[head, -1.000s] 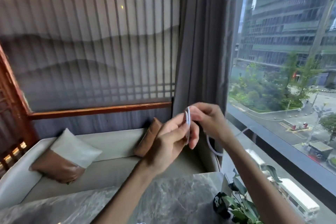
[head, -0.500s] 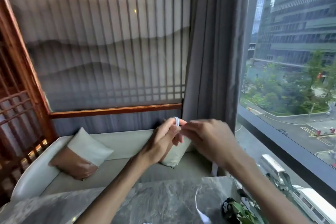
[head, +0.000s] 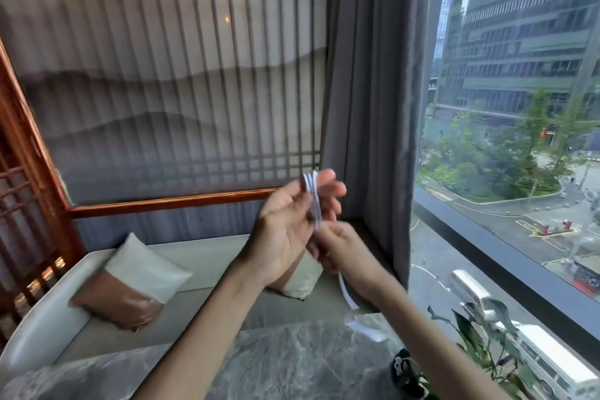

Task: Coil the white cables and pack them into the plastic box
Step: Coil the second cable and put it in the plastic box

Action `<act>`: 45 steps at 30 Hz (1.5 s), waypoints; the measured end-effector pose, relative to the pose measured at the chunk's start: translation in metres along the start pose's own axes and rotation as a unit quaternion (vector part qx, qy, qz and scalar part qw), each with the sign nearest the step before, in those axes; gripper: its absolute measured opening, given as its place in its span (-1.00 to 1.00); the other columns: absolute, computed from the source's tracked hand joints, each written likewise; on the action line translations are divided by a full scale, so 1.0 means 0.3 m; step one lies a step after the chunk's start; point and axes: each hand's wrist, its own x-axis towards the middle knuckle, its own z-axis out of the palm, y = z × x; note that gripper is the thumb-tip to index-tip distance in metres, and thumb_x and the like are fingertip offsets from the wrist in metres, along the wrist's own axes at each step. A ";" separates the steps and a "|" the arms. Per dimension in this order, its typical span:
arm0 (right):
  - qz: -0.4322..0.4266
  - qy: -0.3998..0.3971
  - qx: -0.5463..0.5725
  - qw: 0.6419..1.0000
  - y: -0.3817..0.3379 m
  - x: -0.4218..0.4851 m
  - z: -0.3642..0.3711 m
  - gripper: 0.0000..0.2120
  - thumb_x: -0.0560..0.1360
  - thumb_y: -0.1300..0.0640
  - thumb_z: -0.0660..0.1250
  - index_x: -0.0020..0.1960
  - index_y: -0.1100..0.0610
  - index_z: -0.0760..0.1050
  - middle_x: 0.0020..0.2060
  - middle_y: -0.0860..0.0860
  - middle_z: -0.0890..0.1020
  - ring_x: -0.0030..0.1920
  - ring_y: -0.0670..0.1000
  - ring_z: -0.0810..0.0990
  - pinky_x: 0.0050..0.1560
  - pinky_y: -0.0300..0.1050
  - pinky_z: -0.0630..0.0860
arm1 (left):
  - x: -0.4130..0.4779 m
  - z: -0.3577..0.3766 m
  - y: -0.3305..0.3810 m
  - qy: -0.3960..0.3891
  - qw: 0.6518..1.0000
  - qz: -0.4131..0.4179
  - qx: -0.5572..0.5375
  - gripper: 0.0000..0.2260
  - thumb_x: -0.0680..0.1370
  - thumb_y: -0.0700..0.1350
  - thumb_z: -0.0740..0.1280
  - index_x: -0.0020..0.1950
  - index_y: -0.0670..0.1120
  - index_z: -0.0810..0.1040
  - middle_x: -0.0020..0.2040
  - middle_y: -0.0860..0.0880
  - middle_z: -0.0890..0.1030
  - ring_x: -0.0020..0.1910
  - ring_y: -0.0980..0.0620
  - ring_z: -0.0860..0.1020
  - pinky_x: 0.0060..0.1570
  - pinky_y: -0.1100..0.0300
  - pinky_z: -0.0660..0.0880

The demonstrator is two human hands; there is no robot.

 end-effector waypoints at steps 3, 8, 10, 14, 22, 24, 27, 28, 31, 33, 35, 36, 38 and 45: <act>-0.013 -0.016 -0.196 0.980 0.084 -0.095 0.070 -0.68 0.66 0.02 0.18 -0.16 0.17 0.51 -0.48 -0.10 0.51 -0.44 -0.14 0.47 -0.31 -0.12 0.51 | 0.076 -0.083 0.020 0.079 0.991 0.036 0.097 -0.68 0.63 -0.30 0.05 0.36 -0.29 0.38 0.16 -0.17 0.65 0.07 -0.06 0.65 0.11 0.14 0.57; -0.089 -0.001 -0.551 0.830 -0.069 -0.154 -0.005 -0.73 0.59 -0.11 0.02 0.04 0.01 0.40 -0.15 0.05 0.69 -0.11 0.22 0.64 -0.19 0.08 0.55 | 0.020 -0.161 -0.072 0.053 0.952 -0.070 0.292 -0.70 0.66 -0.25 0.08 0.38 -0.32 0.28 0.24 -0.33 0.55 0.06 -0.06 0.60 0.08 0.25 0.51; -0.171 0.085 -0.618 0.762 -0.188 -0.121 -0.063 -0.61 0.51 -0.16 -0.05 0.05 -0.08 0.50 -0.16 -0.05 0.69 -0.13 0.13 0.67 -0.26 0.02 0.56 | -0.046 -0.129 -0.116 0.034 0.962 -0.090 0.256 -0.63 0.62 -0.16 0.08 0.35 -0.34 0.33 0.14 -0.24 0.61 0.04 0.01 0.62 0.05 0.28 0.49; -0.222 0.111 -0.437 0.865 -0.293 0.004 -0.170 -0.83 0.50 -0.07 0.34 -0.12 -0.06 0.68 -0.23 -0.13 0.67 -0.14 -0.06 0.65 -0.15 -0.10 0.54 | -0.104 -0.024 -0.135 -0.020 0.987 -0.043 0.154 -0.64 0.61 -0.18 0.07 0.37 -0.27 0.37 0.04 -0.22 0.64 0.02 -0.11 0.60 0.08 0.16 0.50; -0.029 -0.042 -0.298 0.953 0.051 0.000 0.015 -0.71 0.65 0.11 0.19 -0.18 0.19 0.51 -0.34 0.06 0.63 -0.38 -0.12 0.55 -0.20 -0.09 0.52 | 0.025 -0.109 -0.051 0.082 0.996 0.034 0.028 -0.62 0.63 -0.20 0.04 0.39 -0.36 0.34 0.20 -0.32 0.60 0.11 -0.17 0.62 0.13 0.08 0.55; -0.034 -0.067 -0.360 0.930 0.076 -0.078 0.056 -0.73 0.64 -0.01 0.19 -0.09 0.15 0.48 -0.32 0.06 0.66 -0.29 0.03 0.61 -0.16 -0.05 0.53 | 0.043 -0.180 -0.039 0.151 0.986 0.009 0.075 -0.63 0.66 -0.13 0.03 0.36 -0.33 0.36 0.20 -0.33 0.59 0.11 -0.17 0.63 0.14 0.06 0.54; -0.068 -0.118 -0.489 0.862 0.004 -0.127 0.053 -0.76 0.60 -0.15 0.12 0.06 -0.01 0.42 -0.20 0.04 0.67 -0.18 0.14 0.63 -0.14 0.02 0.57 | -0.006 -0.242 -0.085 0.162 0.964 -0.065 0.202 -0.57 0.64 -0.03 -0.04 0.35 -0.29 0.34 0.22 -0.35 0.57 0.12 -0.16 0.61 0.20 0.01 0.48; -0.118 -0.109 -0.555 0.816 -0.045 -0.114 0.039 -0.79 0.57 -0.14 0.14 0.07 -0.06 0.43 -0.16 0.02 0.67 -0.18 0.15 0.65 -0.19 0.03 0.59 | -0.032 -0.248 -0.117 0.140 0.956 -0.098 0.238 -0.55 0.64 -0.01 -0.03 0.37 -0.27 0.35 0.23 -0.31 0.57 0.16 -0.16 0.59 0.24 0.02 0.47; -0.268 0.032 -0.644 0.716 -0.200 -0.020 -0.050 -0.87 0.47 -0.10 0.32 -0.01 -0.15 0.57 -0.18 -0.10 0.68 -0.25 0.02 0.65 -0.41 -0.15 0.48 | -0.072 -0.233 -0.204 0.129 0.939 -0.179 0.264 -0.60 0.70 -0.07 0.01 0.41 -0.28 0.36 0.30 -0.31 0.54 0.25 -0.20 0.55 0.34 -0.08 0.43; -0.279 0.096 -0.569 0.767 -0.250 0.057 -0.103 -0.81 0.49 -0.16 0.30 -0.09 -0.13 0.65 -0.22 -0.14 0.67 -0.20 -0.08 0.61 -0.34 -0.18 0.41 | -0.128 -0.180 -0.191 0.076 0.948 -0.144 0.274 -0.57 0.68 -0.04 0.05 0.32 -0.38 0.37 0.10 -0.36 0.63 0.09 -0.24 0.64 0.17 -0.12 0.56; -0.182 0.042 -0.339 0.922 -0.218 0.120 -0.109 -0.89 0.52 0.05 0.39 -0.12 0.03 0.68 -0.23 -0.10 0.65 -0.18 -0.10 0.62 -0.20 -0.18 0.50 | -0.090 -0.127 -0.139 0.099 0.985 -0.097 0.099 -0.45 0.58 0.15 0.18 0.24 -0.35 0.40 -0.10 -0.22 0.71 -0.11 -0.11 0.70 -0.05 0.07 0.63; -0.121 0.002 -0.228 0.966 -0.179 0.137 -0.089 -0.90 0.53 0.25 0.38 -0.12 0.14 0.65 -0.24 -0.04 0.62 -0.22 -0.12 0.60 -0.19 -0.23 0.50 | -0.068 -0.092 -0.108 0.101 0.992 -0.070 0.032 -0.39 0.53 0.20 0.23 0.27 -0.32 0.40 -0.05 -0.20 0.71 -0.08 -0.08 0.69 -0.03 0.12 0.61; -0.046 -0.033 -0.170 0.984 -0.075 0.130 -0.022 -0.77 0.54 0.48 0.20 -0.17 0.27 0.55 -0.31 0.00 0.54 -0.33 -0.20 0.50 -0.28 -0.32 0.43 | -0.069 -0.076 -0.069 0.058 0.998 -0.013 -0.035 -0.42 0.55 0.17 0.19 0.32 -0.30 0.40 0.09 -0.24 0.67 0.05 -0.10 0.65 0.06 0.12 0.58; 0.037 -0.063 -0.251 0.965 0.066 -0.004 0.064 -0.84 0.58 0.19 0.20 -0.05 0.17 0.55 -0.34 0.01 0.64 -0.45 -0.10 0.44 -0.39 -0.13 0.44 | -0.068 -0.227 -0.154 0.215 0.963 -0.003 0.162 -0.71 0.68 -0.23 0.05 0.30 -0.30 0.45 0.14 -0.23 0.67 0.14 -0.09 0.64 0.13 0.18 0.57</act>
